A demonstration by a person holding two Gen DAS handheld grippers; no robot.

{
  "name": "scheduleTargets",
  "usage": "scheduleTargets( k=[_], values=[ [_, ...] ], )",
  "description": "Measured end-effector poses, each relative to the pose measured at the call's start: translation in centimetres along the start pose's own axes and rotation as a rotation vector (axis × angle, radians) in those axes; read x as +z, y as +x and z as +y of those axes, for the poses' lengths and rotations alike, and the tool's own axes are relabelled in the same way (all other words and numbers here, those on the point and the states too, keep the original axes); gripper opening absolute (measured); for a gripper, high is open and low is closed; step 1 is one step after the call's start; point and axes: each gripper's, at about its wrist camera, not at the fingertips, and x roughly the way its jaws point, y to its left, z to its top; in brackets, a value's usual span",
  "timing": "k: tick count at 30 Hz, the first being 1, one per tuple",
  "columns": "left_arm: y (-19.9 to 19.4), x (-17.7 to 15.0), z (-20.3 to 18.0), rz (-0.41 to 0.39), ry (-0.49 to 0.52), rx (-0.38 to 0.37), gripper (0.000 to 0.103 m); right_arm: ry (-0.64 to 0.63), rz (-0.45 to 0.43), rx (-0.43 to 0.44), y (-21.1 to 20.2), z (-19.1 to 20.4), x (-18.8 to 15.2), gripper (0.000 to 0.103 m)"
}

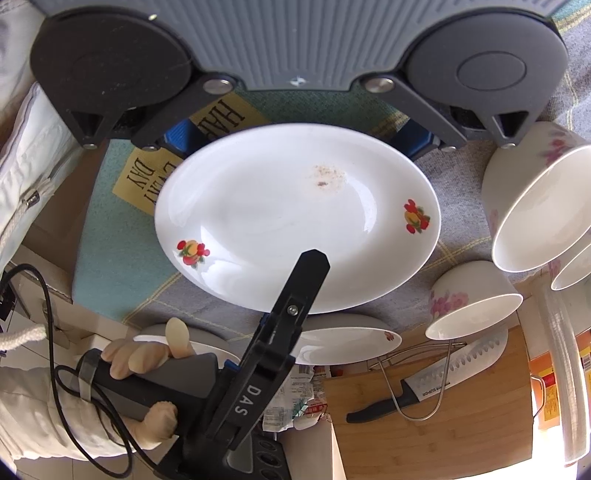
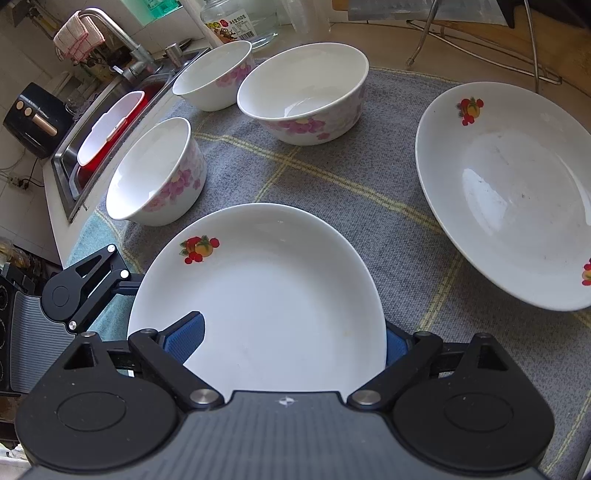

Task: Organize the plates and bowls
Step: 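Lift the large flower plate off the towel with the right tool, then carry the large plate with the right tool toward the plate by the cutting board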

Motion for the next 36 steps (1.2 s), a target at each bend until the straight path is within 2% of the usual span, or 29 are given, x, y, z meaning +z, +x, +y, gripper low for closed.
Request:
scheduleTargets(
  k=[18, 36],
  values=[
    [-0.1, 0.6, -0.1, 0.022, 0.004, 0.005, 0.102, -0.001, -0.001, -0.014, -0.2, 0.2, 0.0, 0.098],
    [-0.5, 2.6, -1.0, 0.014, 0.016, -0.003, 0.102, -0.013, -0.046, -0.018, -3.4, -0.8, -0.9, 0.098]
  ],
)
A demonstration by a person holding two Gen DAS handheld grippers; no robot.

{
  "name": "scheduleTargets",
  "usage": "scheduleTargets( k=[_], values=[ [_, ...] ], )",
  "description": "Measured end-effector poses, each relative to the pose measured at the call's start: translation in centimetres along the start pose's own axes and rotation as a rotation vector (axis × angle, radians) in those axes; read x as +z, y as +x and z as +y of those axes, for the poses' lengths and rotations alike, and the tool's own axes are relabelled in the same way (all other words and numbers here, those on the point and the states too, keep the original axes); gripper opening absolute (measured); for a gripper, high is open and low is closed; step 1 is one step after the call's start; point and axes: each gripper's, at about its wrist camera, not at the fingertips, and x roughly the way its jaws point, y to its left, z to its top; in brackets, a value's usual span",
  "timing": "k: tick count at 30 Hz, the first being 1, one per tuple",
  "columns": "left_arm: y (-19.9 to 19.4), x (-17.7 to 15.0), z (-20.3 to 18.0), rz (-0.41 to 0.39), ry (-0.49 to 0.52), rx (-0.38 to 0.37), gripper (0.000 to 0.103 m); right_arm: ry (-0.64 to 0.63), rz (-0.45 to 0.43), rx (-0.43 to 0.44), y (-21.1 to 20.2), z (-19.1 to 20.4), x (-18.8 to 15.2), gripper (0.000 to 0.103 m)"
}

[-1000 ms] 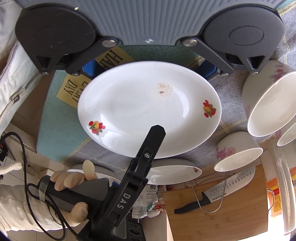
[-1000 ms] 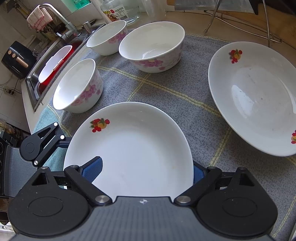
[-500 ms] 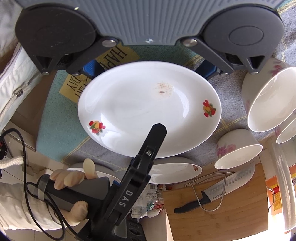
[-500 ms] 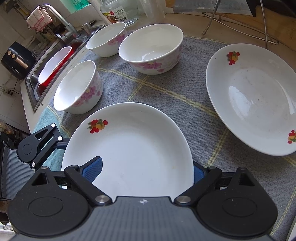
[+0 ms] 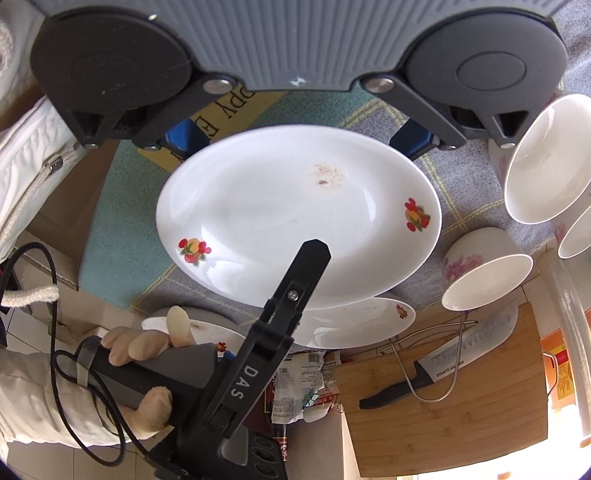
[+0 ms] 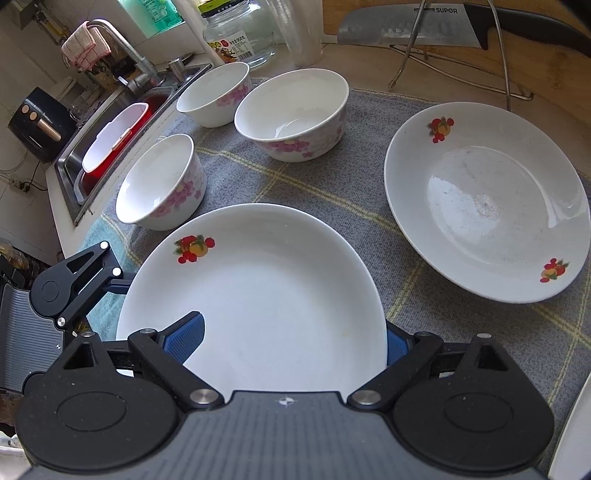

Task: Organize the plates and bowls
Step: 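Carry the large plate with the right tool toward the plate by the cutting board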

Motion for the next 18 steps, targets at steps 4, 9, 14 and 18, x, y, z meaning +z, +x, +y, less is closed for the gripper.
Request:
scheduleTargets(
  k=[4, 9, 14, 18],
  values=[
    [0.4, 0.8, -0.4, -0.002, 0.008, -0.003, 0.102, -0.001, -0.010, -0.005, -1.0, -0.7, -0.3, 0.098],
    [1.2, 2.0, -1.0, -0.005, 0.023, -0.007, 0.102, 0.001, -0.020, -0.011, -2.1, -1.7, -0.6, 0.098],
    [2.1, 3.1, -1.6, -0.003, 0.025, -0.017, 0.102, 0.009, -0.032, -0.017, -3.1, -2.9, -1.1, 0.098],
    [2.7, 3.9, -2.2, -0.003, 0.032, -0.023, 0.102, 0.013, -0.040, -0.023, -3.9, -3.8, -1.6, 0.098]
  ],
)
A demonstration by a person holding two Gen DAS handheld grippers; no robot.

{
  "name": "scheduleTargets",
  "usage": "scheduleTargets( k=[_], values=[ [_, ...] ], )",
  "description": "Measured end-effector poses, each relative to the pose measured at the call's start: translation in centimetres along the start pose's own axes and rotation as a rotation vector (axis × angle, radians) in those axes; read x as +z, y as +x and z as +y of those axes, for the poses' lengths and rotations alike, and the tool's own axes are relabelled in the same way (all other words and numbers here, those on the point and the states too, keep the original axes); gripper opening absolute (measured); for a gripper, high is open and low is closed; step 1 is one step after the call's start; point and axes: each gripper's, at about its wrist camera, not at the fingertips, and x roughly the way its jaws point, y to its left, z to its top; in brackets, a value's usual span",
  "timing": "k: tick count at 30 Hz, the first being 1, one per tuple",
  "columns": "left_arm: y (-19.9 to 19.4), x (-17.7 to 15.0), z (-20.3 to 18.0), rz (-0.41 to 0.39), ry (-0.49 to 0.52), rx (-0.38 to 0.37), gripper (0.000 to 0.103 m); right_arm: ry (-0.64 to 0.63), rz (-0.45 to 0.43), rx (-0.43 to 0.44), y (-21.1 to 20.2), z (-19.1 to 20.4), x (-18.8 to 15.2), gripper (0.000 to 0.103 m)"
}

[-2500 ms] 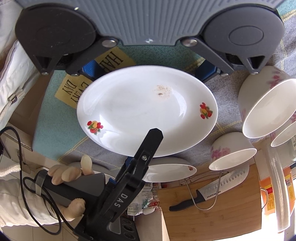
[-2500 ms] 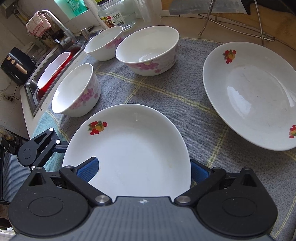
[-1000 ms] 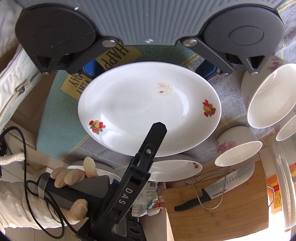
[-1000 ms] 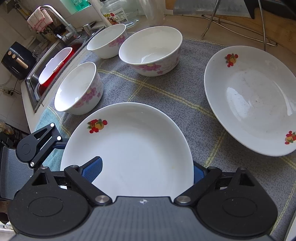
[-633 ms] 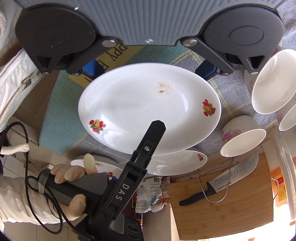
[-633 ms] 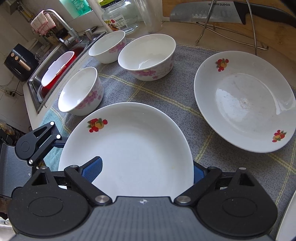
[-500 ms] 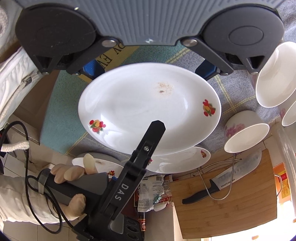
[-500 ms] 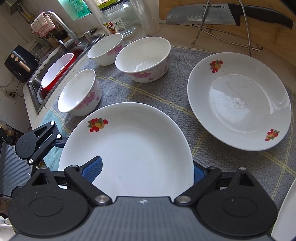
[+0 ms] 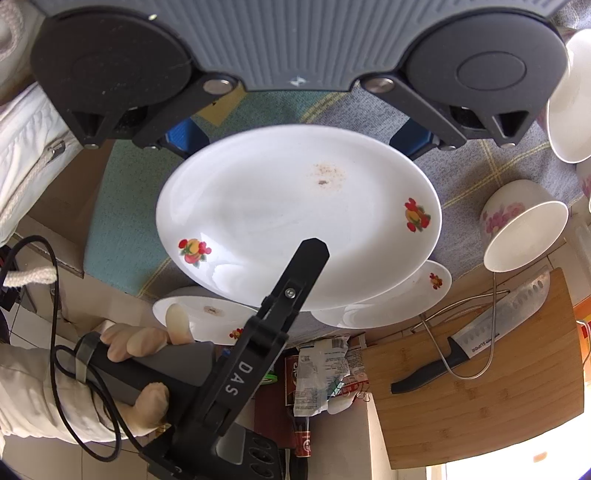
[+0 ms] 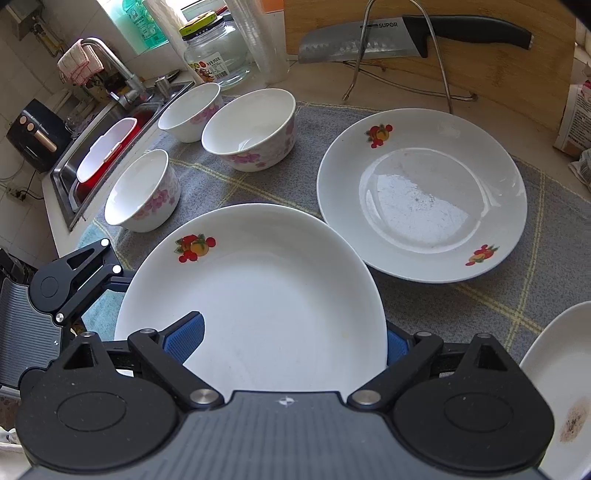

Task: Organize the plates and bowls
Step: 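Carry the large plate with the right tool toward the plate by the cutting board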

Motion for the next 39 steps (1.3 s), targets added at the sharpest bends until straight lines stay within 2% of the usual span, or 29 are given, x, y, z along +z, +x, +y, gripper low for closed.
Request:
scheduleTargets(
  k=[29, 39],
  values=[
    [6.7, 6.6, -4.6, -0.007, 0.062, -0.052, 0.102, 0.061, -0.079, -0.042, -6.3, -9.1, -3.9, 0.098],
    [9.0, 8.2, -6.1, 0.006, 0.074, -0.063, 0.102, 0.078, -0.094, -0.051, -7.4, -12.0, -5.0, 0.098]
  ],
)
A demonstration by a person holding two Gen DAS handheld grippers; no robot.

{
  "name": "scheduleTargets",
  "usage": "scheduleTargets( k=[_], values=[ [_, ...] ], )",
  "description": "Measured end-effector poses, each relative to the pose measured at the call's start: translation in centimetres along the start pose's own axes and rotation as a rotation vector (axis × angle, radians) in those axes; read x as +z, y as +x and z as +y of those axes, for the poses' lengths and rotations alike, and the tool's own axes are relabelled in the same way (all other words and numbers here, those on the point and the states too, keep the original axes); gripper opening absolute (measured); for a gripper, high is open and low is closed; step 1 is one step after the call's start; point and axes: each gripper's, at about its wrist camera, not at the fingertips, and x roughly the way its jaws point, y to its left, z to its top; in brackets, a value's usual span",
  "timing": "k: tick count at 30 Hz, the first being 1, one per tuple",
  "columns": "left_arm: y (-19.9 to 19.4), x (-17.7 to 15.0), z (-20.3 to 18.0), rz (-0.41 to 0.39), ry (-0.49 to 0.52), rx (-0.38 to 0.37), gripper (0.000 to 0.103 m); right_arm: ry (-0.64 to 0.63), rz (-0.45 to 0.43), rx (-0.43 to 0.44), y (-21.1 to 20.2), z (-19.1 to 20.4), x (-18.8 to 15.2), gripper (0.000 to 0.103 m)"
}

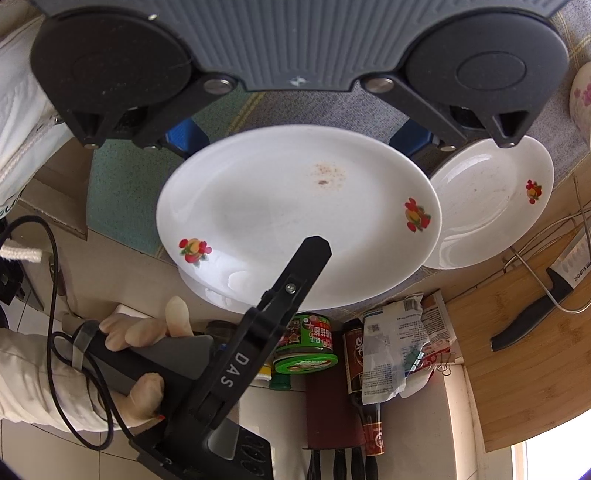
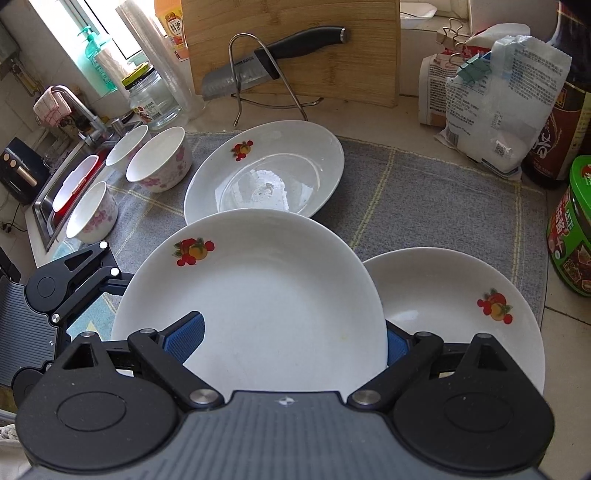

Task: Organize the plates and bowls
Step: 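Carry the large plate with the right tool toward the plate by the cutting board, then lower the large flower plate onto the flower plate on the towel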

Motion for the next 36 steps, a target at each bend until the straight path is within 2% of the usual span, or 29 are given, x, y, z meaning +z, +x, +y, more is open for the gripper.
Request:
scheduleTargets(
  k=[16, 36],
  values=[
    [2.9, 2.3, -1.0, 0.006, 0.031, -0.033, 0.102, 0.051, -0.030, -0.033, -1.1, -3.7, -0.9, 0.098],
    [4.4, 3.3, -0.7, 0.033, 0.033, -0.048, 0.102, 0.082, -0.040, -0.051, -1.5, -5.6, -1.9, 0.098]
  ],
)
